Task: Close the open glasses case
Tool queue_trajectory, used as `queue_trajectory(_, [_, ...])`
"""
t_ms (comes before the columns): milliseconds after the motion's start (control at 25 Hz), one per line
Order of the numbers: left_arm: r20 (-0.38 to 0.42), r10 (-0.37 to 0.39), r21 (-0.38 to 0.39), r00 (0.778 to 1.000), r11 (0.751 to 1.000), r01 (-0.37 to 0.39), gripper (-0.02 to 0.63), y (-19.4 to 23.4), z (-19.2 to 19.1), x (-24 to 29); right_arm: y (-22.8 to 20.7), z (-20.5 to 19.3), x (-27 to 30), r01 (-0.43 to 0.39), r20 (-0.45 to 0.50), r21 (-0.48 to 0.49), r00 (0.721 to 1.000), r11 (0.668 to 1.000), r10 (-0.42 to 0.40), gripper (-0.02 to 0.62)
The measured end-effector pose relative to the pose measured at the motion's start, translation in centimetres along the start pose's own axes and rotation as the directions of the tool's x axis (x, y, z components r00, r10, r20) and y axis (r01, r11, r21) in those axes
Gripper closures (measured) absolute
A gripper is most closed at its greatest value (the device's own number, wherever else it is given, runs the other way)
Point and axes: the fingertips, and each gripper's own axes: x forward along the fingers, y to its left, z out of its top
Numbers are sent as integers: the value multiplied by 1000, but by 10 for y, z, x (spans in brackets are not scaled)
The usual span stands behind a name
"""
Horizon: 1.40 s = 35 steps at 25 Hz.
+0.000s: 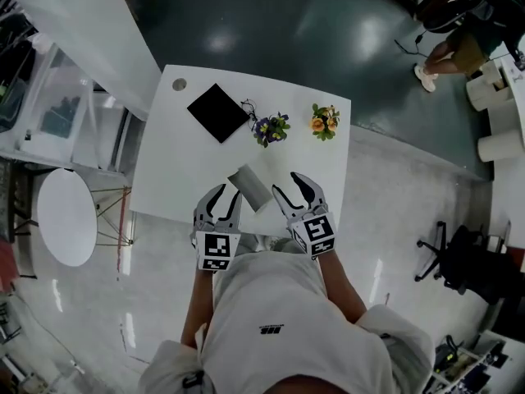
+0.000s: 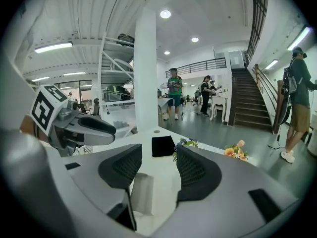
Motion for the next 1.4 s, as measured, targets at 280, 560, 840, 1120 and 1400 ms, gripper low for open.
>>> queue_trajectory(280, [-40, -70, 2, 997, 998, 70, 457, 2, -22, 20, -2, -21, 11, 35, -54, 9, 998, 999, -35, 376])
queue_trajectory(560, [-68, -108, -7, 992, 994, 108, 469, -6, -40, 41, -11, -45, 20, 50, -102, 18, 994, 999, -48, 383])
queue_trajectory(840, [-113, -125, -14, 986, 992, 124, 480, -17, -62, 59, -18, -72, 37, 31, -145, 35, 989, 999, -26, 391])
queue_trajectory(1120, [-154, -113, -31, 982, 994, 109, 488, -22, -79, 74, -20, -100, 53, -14, -183, 56, 983, 998, 24, 399])
queue_trajectory(1400, [-189, -100, -42, 977, 995, 93, 497, -27, -94, 86, -20, -116, 65, -58, -205, 68, 976, 996, 71, 405])
